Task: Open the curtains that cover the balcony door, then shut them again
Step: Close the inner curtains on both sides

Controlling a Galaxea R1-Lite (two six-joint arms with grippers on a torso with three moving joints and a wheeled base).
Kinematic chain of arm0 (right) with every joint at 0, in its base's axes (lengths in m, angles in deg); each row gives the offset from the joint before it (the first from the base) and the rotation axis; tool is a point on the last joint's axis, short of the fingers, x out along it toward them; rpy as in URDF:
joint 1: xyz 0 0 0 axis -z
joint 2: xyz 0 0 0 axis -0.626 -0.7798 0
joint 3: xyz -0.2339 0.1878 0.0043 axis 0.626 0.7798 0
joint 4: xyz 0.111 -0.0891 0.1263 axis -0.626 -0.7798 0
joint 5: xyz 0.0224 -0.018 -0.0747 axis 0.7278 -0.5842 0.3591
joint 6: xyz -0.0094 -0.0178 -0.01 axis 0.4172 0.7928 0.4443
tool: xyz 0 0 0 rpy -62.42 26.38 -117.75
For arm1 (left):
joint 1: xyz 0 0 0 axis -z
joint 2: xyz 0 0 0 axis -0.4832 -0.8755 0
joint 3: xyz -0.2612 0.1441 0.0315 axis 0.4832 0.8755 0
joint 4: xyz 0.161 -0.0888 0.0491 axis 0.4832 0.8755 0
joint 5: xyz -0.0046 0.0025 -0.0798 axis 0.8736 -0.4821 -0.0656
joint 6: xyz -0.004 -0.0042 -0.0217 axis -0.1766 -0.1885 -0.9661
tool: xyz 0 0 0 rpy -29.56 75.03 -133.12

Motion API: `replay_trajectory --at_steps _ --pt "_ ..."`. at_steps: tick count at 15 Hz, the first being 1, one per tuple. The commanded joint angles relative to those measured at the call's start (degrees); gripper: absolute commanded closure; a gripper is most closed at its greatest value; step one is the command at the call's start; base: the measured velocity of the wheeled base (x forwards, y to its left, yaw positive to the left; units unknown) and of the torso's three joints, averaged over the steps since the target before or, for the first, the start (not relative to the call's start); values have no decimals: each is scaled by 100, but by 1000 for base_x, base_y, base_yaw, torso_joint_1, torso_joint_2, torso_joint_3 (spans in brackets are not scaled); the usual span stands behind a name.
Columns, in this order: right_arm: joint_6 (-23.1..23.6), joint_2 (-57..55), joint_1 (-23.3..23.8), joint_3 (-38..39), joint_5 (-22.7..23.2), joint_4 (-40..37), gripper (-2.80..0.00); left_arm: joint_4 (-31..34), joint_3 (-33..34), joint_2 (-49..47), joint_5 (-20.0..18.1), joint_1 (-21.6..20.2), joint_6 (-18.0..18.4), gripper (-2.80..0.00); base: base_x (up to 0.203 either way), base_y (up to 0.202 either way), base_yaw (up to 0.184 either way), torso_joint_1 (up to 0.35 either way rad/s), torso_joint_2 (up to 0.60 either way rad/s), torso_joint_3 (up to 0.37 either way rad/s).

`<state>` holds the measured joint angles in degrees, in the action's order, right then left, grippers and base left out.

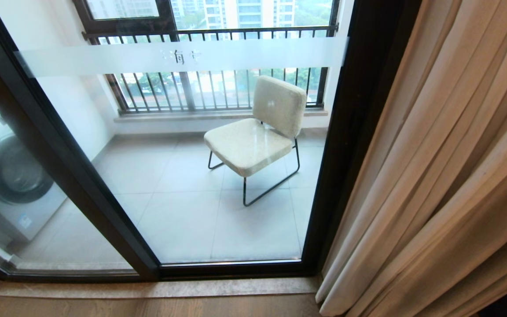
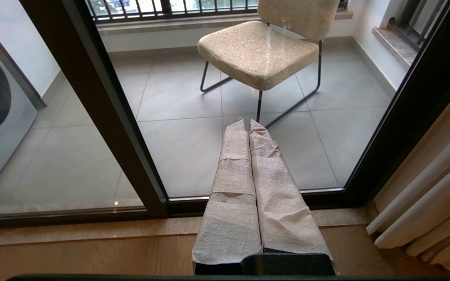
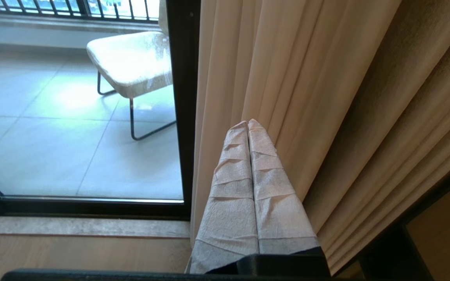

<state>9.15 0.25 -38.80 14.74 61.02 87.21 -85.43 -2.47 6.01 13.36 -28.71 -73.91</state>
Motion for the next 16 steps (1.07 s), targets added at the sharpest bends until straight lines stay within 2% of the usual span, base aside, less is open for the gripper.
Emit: replay_trajectory --at_steps 1,4,16 --pt "20 48 -4 420 26 139 0 -1 1 2 0 -1 0 0 0 0 0 0 0 0" --pt "-297 48 -4 419 20 -32 0 -1 1 2 0 -1 0 0 0 0 0 0 0 0" --pt "-283 48 -4 427 2 -6 0 -1 1 2 -1 -1 0 0 0 0 0 0 0 0"
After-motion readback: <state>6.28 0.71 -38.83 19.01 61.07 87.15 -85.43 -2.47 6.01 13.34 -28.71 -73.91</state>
